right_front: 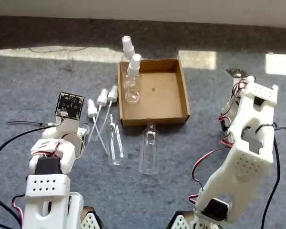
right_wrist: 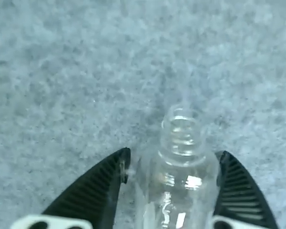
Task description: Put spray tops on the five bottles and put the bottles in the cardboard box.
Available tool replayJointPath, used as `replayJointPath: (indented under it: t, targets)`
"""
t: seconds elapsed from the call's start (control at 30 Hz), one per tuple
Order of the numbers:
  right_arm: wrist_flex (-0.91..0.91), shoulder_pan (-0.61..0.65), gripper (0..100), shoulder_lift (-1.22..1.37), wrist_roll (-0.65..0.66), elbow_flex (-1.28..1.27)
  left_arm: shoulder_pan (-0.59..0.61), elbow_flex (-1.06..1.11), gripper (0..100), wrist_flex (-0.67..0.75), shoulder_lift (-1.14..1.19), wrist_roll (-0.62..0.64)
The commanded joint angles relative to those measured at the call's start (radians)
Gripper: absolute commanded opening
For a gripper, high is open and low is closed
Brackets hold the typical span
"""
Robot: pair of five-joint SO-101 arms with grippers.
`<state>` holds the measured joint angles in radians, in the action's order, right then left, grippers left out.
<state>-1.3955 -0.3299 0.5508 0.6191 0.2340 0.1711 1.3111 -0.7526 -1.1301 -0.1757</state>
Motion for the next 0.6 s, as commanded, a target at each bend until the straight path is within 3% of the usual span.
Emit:
replayJointPath:
  t: [0.0,0.17,0.4,0.57]
  targets:
    - [-0.018,0.007,24.9,-0.010,0.037,0.004,-0.019,-0.002,17,0.014,-0.008,-0.003]
    - [-0.016,0.004,22.8,-0.010,0.037,0.004,-0.019,-0.002,17,0.014,-0.008,-0.003]
    - [-0.025,-0.007,0.5,-0.016,0.034,0.007,-0.018,-0.002,17,0.014,-0.008,-0.003]
    - [-0.030,-0.076,0.4,-0.021,-0.002,0.013,-0.012,-0.010,17,0.011,-0.016,-0.003]
